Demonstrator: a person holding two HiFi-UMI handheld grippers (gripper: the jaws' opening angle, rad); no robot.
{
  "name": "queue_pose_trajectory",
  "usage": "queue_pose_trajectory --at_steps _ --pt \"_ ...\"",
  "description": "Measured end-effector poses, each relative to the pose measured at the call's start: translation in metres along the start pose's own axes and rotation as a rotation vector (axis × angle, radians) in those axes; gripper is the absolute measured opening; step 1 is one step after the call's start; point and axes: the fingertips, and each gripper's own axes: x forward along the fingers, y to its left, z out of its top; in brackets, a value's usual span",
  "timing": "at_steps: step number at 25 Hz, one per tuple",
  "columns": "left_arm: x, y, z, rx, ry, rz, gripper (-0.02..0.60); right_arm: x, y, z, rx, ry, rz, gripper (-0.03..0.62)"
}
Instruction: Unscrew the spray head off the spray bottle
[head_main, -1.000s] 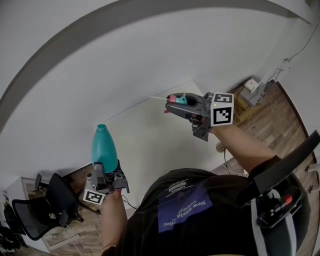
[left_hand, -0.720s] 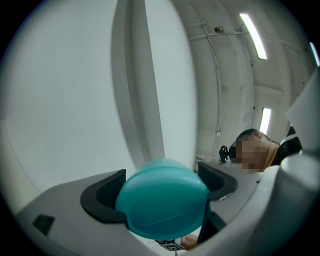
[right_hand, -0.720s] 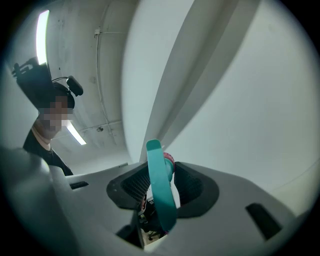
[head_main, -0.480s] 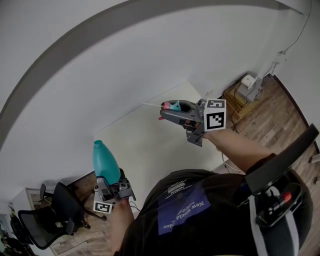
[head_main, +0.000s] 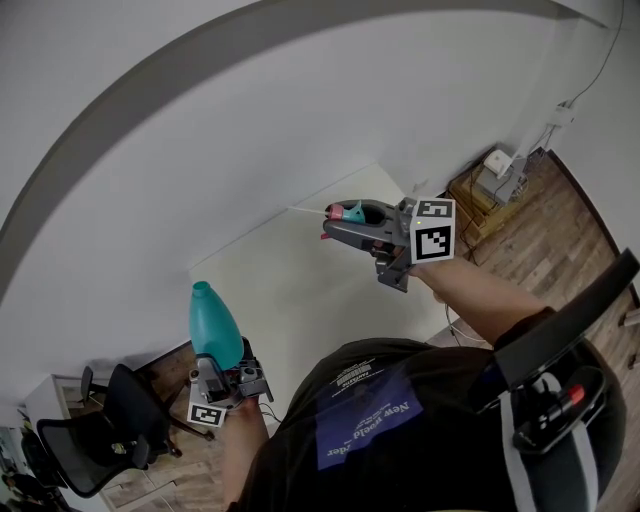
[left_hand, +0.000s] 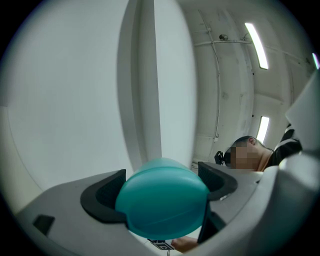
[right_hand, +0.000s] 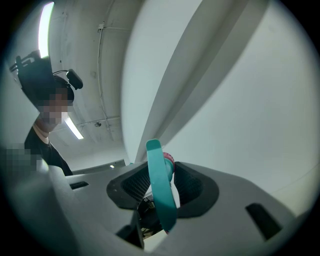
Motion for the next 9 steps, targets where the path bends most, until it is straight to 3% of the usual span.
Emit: queue_pose_trajectory --at_steps 9 --pt "0.0023 -0.0021 -0.0022 0.004 0.011 -0.004 0.456 0.001 0.0017 -0.0001 -0.005 0.004 0.012 0.137"
